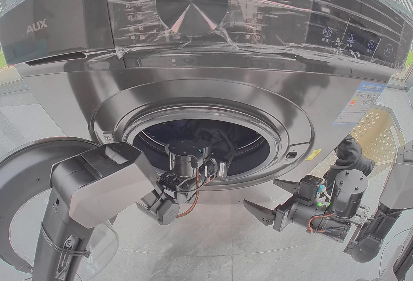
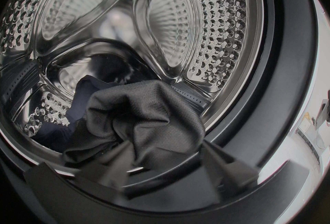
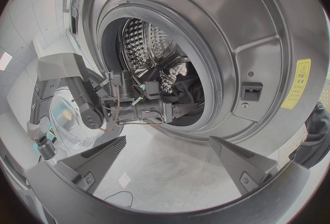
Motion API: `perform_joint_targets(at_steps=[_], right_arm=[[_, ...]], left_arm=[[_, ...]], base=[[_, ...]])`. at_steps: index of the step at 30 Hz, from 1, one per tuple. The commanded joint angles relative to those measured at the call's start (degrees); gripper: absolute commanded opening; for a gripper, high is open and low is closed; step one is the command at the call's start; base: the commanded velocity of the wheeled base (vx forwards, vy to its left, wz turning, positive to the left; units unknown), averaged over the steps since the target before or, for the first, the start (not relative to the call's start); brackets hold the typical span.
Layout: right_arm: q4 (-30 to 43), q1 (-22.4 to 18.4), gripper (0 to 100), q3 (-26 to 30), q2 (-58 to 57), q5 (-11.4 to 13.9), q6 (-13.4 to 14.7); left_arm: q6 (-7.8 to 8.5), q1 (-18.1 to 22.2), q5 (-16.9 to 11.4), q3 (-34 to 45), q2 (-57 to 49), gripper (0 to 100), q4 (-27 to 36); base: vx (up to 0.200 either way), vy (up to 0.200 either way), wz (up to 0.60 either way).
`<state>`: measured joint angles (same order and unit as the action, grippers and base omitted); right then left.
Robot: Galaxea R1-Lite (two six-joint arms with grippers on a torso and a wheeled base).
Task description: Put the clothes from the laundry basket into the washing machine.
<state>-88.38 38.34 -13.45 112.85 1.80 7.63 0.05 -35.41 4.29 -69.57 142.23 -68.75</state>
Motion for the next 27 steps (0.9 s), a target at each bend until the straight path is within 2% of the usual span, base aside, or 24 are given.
perform_joint_targets(at_steps=[1,4,6,8,10,15,18,22,23,27], right_arm=[[0.0,0.0,100,0.0,-0.1,0.2,0.0],[0.0,-0.1,100,0.0,-0.2,0.2,-0.1],[0.0,0.0,100,-0.1,-0.1,0.2,-0.1],[0.0,0.1,100,-0.1,0.1,0.2,-0.1],[0.0,0.2,100,-0.2,0.3,0.2,0.0],[0.0,0.3,100,-0.3,0.3,0.0,0.0],[0.0,0.4,100,-0.2,0.2,0.0,0.1],[0.0,0.5,100,-0.2,0.2,0.0,0.0],[0.0,0.5,100,-0.2,0.3,0.0,0.0],[0.0,0.5,100,-0.2,0.2,0.0,0.0]], left_arm=[[-0.05,0.9,0.2,-3.7,3.1,0,0.1],[-0.40,2.4,1.2,-7.5,3.1,0,0.0],[-0.49,3.5,2.8,-10.5,3.2,0,0.0],[-1.63,5.0,4.6,-14.8,4.0,0,0.0],[-2.42,6.2,4.8,-19.1,5.2,0,0.0],[-2.69,7.7,4.9,-27.1,8.0,0,0.8],[-3.56,8.0,4.9,-28.0,8.4,0,1.3],[-3.56,7.7,5.0,-28.0,8.5,0,1.3],[-3.56,7.6,5.0,-27.5,8.3,100,1.3],[-3.74,7.0,5.0,-26.5,8.0,100,1.3]], base=[[0.000,0.000,0.00],[0.000,0.000,0.00],[0.000,0.000,0.00],[0.000,0.000,0.00],[0.000,0.000,0.00],[0.000,0.000,0.00],[0.000,0.000,0.00],[0.000,0.000,0.00],[0.000,0.000,0.00],[0.000,0.000,0.00]])
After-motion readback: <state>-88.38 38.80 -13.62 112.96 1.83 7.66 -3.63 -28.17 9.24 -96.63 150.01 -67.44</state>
